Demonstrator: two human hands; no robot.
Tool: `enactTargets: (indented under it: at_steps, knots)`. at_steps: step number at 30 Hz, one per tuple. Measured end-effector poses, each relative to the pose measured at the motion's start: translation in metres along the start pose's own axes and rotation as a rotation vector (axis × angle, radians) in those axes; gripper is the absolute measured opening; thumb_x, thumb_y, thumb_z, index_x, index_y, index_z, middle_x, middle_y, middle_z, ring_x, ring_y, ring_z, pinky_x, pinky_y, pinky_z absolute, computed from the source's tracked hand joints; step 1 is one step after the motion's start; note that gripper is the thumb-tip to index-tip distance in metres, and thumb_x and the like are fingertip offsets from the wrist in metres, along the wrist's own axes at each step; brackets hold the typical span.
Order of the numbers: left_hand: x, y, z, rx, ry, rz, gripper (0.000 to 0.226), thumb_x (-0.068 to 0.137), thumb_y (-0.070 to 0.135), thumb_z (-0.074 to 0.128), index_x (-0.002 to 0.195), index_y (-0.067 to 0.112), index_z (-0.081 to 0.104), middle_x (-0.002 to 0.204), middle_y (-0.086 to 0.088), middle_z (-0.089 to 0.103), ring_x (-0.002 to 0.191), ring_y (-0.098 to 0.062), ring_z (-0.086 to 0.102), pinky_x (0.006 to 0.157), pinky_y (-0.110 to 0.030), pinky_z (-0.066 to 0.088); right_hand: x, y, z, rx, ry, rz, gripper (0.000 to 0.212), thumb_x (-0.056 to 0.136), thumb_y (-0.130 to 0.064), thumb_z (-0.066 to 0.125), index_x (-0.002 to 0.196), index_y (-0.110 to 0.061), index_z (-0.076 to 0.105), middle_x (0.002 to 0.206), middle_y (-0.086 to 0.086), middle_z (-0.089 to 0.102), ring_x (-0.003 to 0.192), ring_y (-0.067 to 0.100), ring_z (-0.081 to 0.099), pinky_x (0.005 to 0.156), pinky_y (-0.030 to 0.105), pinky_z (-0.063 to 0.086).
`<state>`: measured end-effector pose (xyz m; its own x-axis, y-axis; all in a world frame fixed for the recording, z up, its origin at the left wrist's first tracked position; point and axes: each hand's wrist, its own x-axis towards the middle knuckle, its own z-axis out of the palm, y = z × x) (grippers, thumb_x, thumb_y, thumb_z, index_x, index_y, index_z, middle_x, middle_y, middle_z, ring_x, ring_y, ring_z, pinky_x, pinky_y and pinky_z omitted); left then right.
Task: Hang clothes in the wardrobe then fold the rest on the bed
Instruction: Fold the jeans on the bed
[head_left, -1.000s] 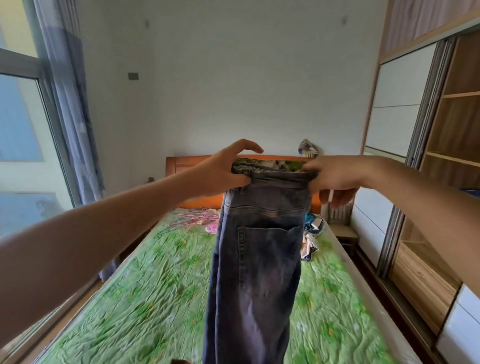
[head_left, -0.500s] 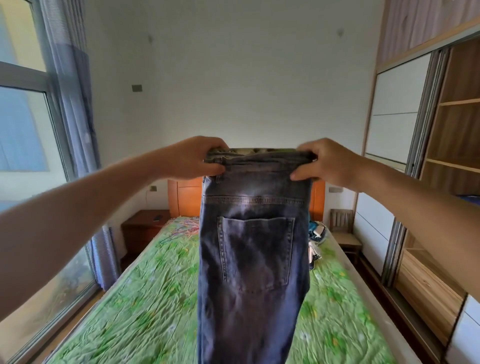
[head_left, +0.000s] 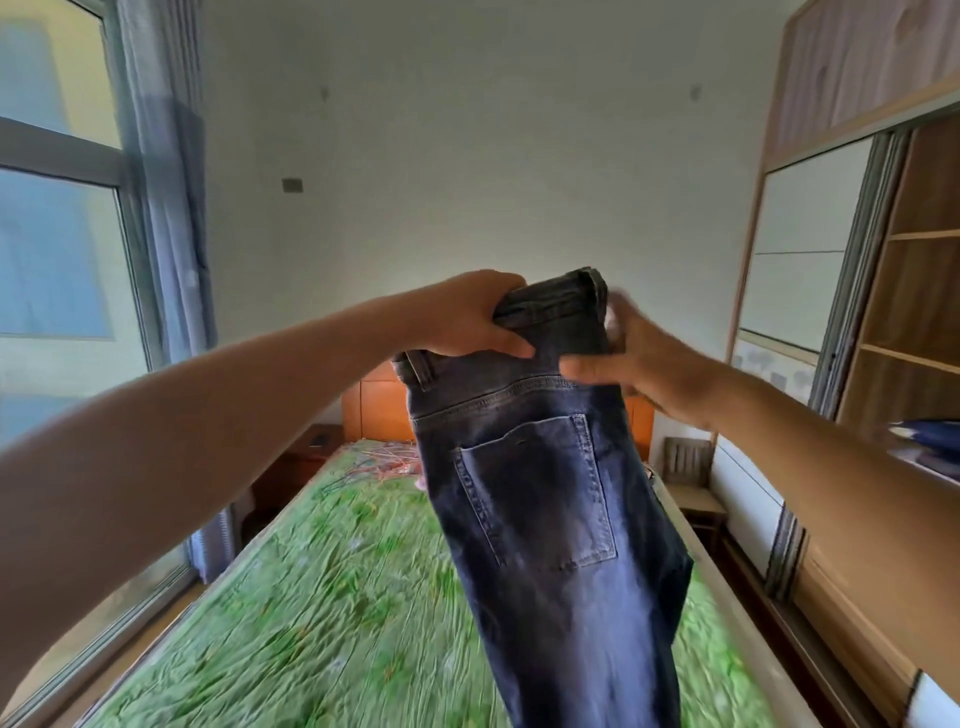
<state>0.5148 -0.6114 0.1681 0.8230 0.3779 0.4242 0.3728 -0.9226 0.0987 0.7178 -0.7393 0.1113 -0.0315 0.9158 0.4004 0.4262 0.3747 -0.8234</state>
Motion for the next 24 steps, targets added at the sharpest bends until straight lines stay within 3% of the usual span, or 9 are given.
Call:
enactTargets:
  at_steps: [2,4,7,9,11,15,19,22,24]
  knots:
    - [0.003,0.0,-0.002,-0.018,0.002,0.015,0.04,0.081,0.038,0.081,0.105,0.013,0.061,0.094,0.004,0.062,0.082,-0.012,0.056,0.063,-0.02,0.039,-0.017,0.032,-0.001,-0.246,-0.195,0.181,0.054,0.073,-0.027,0.089,0.121,-0.035,0.065,0.115,-0.004,0.075,0.107,0.019,0.072,0.093,0.034,0.057]
    - [0.008,-0.001,-0.005,-0.011,-0.024,0.01,0.036,0.08,0.039,0.081,0.1,0.018,0.061,0.089,0.012,0.06,0.078,-0.004,0.055,0.062,-0.017,0.039,-0.031,0.063,-0.003,-0.45,-0.142,0.358,0.049,0.076,-0.021,0.087,0.12,-0.027,0.069,0.117,-0.004,0.075,0.108,0.019,0.07,0.099,0.038,0.053]
    - [0.012,-0.008,-0.013,0.026,-0.042,-0.003,0.031,0.08,0.039,0.081,0.094,0.022,0.059,0.087,0.012,0.06,0.08,-0.002,0.056,0.062,-0.024,0.039,-0.051,0.094,-0.009,-0.561,-0.07,0.448,0.024,0.086,-0.008,0.076,0.108,-0.017,0.071,0.106,0.005,0.075,0.1,0.026,0.071,0.078,0.031,0.058]
    - [0.013,-0.014,-0.02,0.039,-0.023,-0.008,0.028,0.08,0.039,0.081,0.09,0.025,0.059,0.086,0.011,0.061,0.08,-0.005,0.058,0.061,-0.025,0.04,-0.061,0.111,-0.009,-0.517,-0.004,0.438,0.012,0.094,-0.011,0.068,0.106,-0.011,0.071,0.101,0.013,0.075,0.096,0.033,0.071,0.072,0.037,0.058]
    - [0.014,-0.017,-0.026,0.047,-0.008,-0.008,0.028,0.079,0.04,0.082,0.086,0.028,0.058,0.086,0.011,0.062,0.079,-0.005,0.058,0.061,-0.025,0.039,-0.07,0.128,0.0,-0.392,0.065,0.453,0.013,0.097,-0.023,0.068,0.104,-0.011,0.068,0.101,0.017,0.074,0.089,0.036,0.072,0.068,0.041,0.058]
    - [0.013,-0.013,-0.036,0.075,-0.003,-0.014,0.03,0.076,0.044,0.081,0.088,0.028,0.06,0.087,0.011,0.064,0.078,-0.005,0.058,0.061,-0.026,0.039,-0.081,0.164,0.041,-0.084,0.059,0.495,0.025,0.089,-0.032,0.078,0.107,-0.042,0.065,0.103,-0.015,0.075,0.092,0.012,0.071,0.063,0.025,0.054]
    - [0.002,-0.024,-0.047,0.122,-0.013,-0.044,0.029,0.077,0.045,0.081,0.081,0.032,0.055,0.084,0.013,0.062,0.076,-0.003,0.056,0.06,-0.026,0.036,-0.073,0.188,0.075,0.055,0.216,0.418,0.012,0.093,-0.014,0.074,0.099,-0.024,0.073,0.094,-0.002,0.079,0.088,0.016,0.074,0.078,0.042,0.063]
    - [-0.012,-0.038,-0.058,0.142,0.001,-0.098,0.029,0.077,0.044,0.081,0.083,0.029,0.057,0.083,0.01,0.062,0.076,-0.006,0.056,0.059,-0.027,0.036,-0.069,0.19,0.082,-0.019,0.256,0.382,0.009,0.097,-0.033,0.069,0.092,-0.027,0.074,0.073,-0.011,0.072,0.066,0.003,0.068,0.061,0.032,0.06]
    - [-0.02,-0.047,-0.066,0.159,0.026,-0.126,0.031,0.077,0.045,0.081,0.087,0.026,0.059,0.083,0.009,0.062,0.076,-0.007,0.056,0.06,-0.027,0.036,-0.065,0.189,0.086,0.052,0.35,0.431,0.014,0.096,-0.035,0.069,0.092,-0.022,0.071,0.064,-0.006,0.062,0.056,0.006,0.061,0.058,0.034,0.059]
